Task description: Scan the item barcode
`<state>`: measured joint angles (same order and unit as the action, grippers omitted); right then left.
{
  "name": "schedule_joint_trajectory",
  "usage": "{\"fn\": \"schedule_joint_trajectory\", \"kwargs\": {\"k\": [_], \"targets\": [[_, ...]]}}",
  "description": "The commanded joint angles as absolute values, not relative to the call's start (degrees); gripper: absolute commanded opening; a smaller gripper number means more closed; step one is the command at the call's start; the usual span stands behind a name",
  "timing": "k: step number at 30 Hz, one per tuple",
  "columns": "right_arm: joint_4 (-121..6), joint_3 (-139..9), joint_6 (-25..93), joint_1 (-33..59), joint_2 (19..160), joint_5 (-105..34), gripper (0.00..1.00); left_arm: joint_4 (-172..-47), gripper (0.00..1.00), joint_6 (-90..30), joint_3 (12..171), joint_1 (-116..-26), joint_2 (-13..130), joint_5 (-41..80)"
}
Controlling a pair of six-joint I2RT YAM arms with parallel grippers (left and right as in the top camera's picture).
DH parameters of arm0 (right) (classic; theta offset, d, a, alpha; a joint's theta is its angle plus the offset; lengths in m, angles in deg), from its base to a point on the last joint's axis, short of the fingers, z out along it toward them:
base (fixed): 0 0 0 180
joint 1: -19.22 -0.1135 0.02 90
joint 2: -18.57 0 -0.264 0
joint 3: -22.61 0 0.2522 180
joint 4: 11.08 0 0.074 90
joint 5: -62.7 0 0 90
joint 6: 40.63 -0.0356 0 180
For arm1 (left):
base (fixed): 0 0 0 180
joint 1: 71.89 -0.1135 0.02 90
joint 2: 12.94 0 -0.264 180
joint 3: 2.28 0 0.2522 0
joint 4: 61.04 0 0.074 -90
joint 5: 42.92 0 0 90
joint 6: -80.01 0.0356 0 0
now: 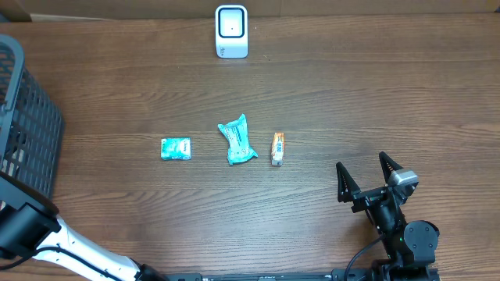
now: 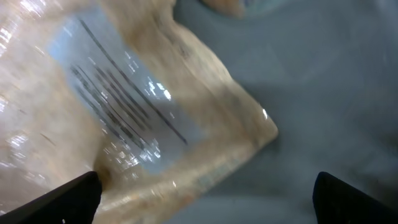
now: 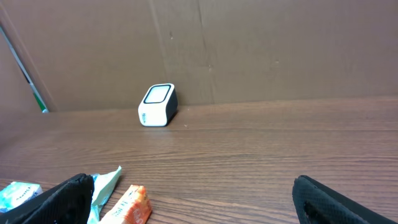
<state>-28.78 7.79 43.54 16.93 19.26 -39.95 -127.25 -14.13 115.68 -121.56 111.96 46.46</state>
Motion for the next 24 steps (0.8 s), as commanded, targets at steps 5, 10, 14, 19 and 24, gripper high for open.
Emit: {"fn": "schedule_joint_trajectory", "kwargs": {"k": [5, 10, 14, 19, 24], "targets": [[-28.43, 8.38, 43.44, 17.04, 18.8, -39.79, 1.0, -122.74, 0.99, -14.0, 115.53, -121.37, 112.57, 56.51], [-28.43, 8.38, 43.44, 17.04, 18.8, -39.79, 1.0, -119.09, 1.0, -12.54, 114.7, -121.35, 114.08, 56.19], [-28.43, 8.38, 43.44, 17.04, 18.8, -39.79, 1.0, -118.44, 1.0, -11.49, 114.7, -121.37, 116.55, 54.79], [-28.43, 8.38, 43.44, 17.04, 18.8, -39.79, 1.0, -119.95, 1.0, -11.25, 114.7, -121.37, 120.27, 54.77], [-28.43, 8.38, 43.44, 17.04, 18.8, -39.79, 1.0, -120.12, 0.86, -11.29, 114.74, -121.37, 120.75, 54.74]]}}
